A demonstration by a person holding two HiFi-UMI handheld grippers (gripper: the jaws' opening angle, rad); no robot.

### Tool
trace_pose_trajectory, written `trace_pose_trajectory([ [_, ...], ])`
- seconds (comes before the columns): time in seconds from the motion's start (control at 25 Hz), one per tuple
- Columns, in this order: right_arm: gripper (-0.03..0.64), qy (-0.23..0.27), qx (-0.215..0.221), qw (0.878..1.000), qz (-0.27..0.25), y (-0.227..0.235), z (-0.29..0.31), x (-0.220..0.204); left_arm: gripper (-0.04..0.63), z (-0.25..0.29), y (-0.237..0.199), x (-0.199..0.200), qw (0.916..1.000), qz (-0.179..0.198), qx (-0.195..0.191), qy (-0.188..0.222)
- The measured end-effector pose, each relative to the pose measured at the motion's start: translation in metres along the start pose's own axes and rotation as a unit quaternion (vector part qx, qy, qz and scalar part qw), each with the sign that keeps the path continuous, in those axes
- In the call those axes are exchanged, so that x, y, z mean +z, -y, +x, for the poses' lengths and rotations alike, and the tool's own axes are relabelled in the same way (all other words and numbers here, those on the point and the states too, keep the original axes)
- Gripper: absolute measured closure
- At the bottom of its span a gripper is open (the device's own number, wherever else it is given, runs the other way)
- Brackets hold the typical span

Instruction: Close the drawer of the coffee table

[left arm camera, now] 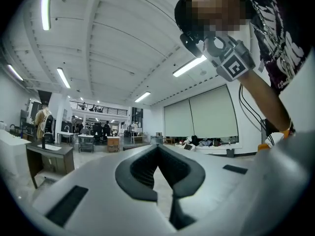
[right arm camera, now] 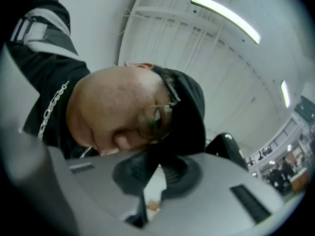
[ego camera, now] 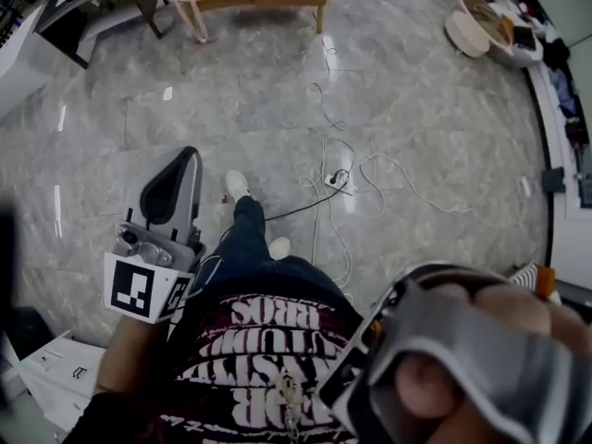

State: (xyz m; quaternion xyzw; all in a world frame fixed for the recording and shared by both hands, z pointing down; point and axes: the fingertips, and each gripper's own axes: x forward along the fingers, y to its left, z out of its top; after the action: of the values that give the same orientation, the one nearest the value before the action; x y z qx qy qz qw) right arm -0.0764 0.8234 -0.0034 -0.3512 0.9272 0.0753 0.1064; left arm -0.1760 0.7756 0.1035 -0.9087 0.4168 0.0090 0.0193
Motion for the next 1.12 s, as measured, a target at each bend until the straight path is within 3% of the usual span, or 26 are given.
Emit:
trace_pose_trajectory([
  [0.24,0.581,-0.044,0.000,0.999,-0.026,0.024,0.025,-0.035,0.572,0.014,-0.043,-0.021,0.9987,-0.025,0.041,0.013],
  [0.36,0.581,-0.091,-0.028,0.995,-0.027,0.042,0.027,-0.078,0.572,0.019,-0.065,-0.031,0.9981,-0.027,0.054,0.012],
  [0.44,0.581,-0.153,-0.081,0.985,-0.013,0.061,0.016,-0.140,0.572,0.025,-0.088,-0.042,0.9979,-0.026,0.060,0.008],
  [0.52,0.581,-0.214,-0.144,0.966,0.010,0.081,-0.003,-0.207,0.572,0.031,-0.112,-0.057,0.9976,-0.029,0.063,-0.005],
  [0.64,0.581,-0.260,-0.214,0.941,0.032,0.100,-0.026,-0.264,0.572,0.042,-0.138,-0.081,0.9970,-0.035,0.063,-0.028],
  [0.8,0.581,-0.270,-0.252,0.928,0.041,0.125,-0.017,-0.279,0.572,0.060,-0.163,-0.107,0.9950,-0.036,0.075,-0.054],
  [1.12,0.581,-0.250,-0.251,0.934,0.039,0.185,0.047,-0.270,0.572,0.113,-0.210,-0.118,0.9943,-0.033,0.078,-0.065],
])
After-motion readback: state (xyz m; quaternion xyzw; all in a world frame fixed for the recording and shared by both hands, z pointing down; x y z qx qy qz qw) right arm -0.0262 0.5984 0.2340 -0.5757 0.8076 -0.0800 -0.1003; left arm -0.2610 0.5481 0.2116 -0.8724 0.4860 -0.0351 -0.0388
